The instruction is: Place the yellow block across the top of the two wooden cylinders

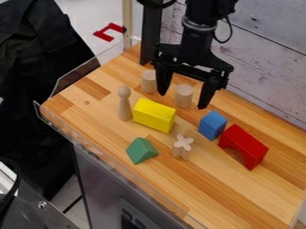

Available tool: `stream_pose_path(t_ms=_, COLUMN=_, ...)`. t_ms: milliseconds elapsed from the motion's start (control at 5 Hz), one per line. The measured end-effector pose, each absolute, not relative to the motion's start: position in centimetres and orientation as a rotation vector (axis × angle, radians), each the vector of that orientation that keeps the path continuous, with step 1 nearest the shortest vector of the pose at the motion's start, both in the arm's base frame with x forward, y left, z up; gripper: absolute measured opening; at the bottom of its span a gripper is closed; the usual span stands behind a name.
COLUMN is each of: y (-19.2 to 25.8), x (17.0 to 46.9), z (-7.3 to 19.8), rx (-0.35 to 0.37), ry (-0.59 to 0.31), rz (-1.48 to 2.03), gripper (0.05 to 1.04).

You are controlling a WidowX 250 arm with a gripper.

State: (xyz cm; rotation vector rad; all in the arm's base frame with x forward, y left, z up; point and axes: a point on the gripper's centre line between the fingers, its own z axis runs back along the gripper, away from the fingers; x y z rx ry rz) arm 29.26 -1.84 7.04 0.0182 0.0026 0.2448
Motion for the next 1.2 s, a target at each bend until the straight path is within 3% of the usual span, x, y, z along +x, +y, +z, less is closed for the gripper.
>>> stream_pose_path(t_ms=400, y=-1.4, x=28.4, z=5.4, rx=0.050, ry=0.025, rz=0.360, gripper=0.999)
stream_pose_path(t_ms=800, y=-0.7, x=28.0, z=6.1, rx=0.039, ry=-0.045, rz=0.630, gripper=0.999)
stream_pose_path(t_ms=1000, y=-0.3, x=27.8, z=5.2, rx=0.036, ry=-0.073, rz=0.876, gripper=0.999)
stream_pose_path(t_ms=1200, y=-0.2, x=27.6, z=4.8, rx=0.054, ry=-0.033, rz=1.123, gripper=0.999)
